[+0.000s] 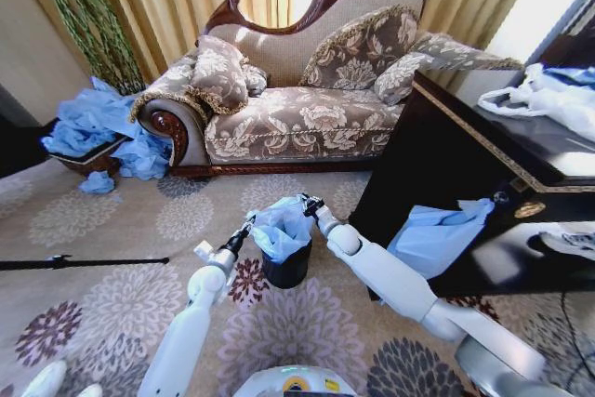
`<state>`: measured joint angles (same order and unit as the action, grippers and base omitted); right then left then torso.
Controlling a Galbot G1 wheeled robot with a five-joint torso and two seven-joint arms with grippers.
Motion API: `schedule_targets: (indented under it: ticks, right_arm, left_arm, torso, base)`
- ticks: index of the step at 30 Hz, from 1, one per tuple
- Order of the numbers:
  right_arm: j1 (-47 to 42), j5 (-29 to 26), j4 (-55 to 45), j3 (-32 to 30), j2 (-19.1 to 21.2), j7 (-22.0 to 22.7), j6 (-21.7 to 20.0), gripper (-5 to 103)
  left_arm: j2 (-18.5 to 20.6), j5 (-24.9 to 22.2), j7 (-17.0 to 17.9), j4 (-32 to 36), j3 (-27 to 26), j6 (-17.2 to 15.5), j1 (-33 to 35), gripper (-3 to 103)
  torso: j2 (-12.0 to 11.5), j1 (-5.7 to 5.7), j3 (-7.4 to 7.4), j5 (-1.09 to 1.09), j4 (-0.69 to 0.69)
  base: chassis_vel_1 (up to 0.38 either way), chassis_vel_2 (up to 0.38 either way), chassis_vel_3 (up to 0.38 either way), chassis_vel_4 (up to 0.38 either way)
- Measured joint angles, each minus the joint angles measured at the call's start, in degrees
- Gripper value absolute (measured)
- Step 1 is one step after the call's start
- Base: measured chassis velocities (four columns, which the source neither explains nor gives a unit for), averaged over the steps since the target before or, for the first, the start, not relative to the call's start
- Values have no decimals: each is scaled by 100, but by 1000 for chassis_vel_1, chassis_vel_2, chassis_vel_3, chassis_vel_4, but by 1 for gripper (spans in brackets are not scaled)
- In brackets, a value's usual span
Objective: Place a garbage bag over the trash bin.
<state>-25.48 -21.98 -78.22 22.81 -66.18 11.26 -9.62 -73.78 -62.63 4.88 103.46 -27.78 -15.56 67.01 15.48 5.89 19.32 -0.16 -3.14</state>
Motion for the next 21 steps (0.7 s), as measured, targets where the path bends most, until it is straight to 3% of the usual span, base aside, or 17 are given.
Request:
schedule_targets:
  ticks: [4, 6, 8, 9, 10, 12, 16, 19, 20, 21]
  right_arm:
    - [12, -15, -6, -2, 4, 1, -4, 0]
    - [16, -17, -5, -9, -7, 1, -6, 0]
    - [-5, -15, -5, -25, -31, 1, -5, 0]
    - [-5, -15, -5, -25, -31, 1, -5, 0]
    - [-33, -9, -5, -41, -41, 1, -4, 0]
    - [-86, 14, -5, -82, -50, 0, 7, 0]
    - [-152, 41, -5, -133, -50, -5, 23, 0]
    - [-239, 78, -3, -210, -59, -16, 51, 0]
    - [-239, 78, -3, -210, -59, -16, 51, 0]
    - [-271, 97, 4, -246, -72, -16, 66, 0]
  left_arm:
    - [113, 64, 376, 505, 69, -385, 49, 70]
    - [311, 269, 887, 969, 199, -1118, 24, 81]
    - [578, 687, 1065, 1215, 327, -1663, -57, 92]
    - [578, 687, 1065, 1215, 327, -1663, -57, 92]
    - [790, 953, 1042, 1292, 383, -1898, -135, 97]
    - [1222, 1312, 793, 1357, 464, -2171, -361, 99]
    - [1676, 1511, 456, 1307, 534, -2270, -688, 100]
    - [2189, 2044, -741, 899, 720, -2262, -1264, 100]
    - [2189, 2044, -741, 899, 720, -2262, -1264, 100]
    - [2336, 2591, -1644, 602, 858, -2147, -1512, 100]
  torso:
    - [0, 0, 0, 1, -1]
    - [0, 0, 0, 0, -3]
    - [0, 0, 0, 0, -1]
    - [0, 0, 0, 0, -1]
    - [0, 0, 0, -1, 0]
    - [0, 0, 0, -1, 0]
    - [0, 0, 1, 0, -2]
    - [0, 0, 1, 0, -2]
    - [0, 0, 1, 0, -2]
    - [0, 1, 1, 0, -2]
  base:
    - [0, 0, 0, 0]
    - [0, 0, 0, 0]
    - [0, 0, 0, 0]
    - [0, 0, 0, 0]
    - [0, 0, 0, 0]
    - [0, 0, 0, 0]
    - [0, 0, 0, 0]
    - [0, 0, 0, 0]
    - [0, 0, 0, 0]
    - [0, 0, 0, 0]
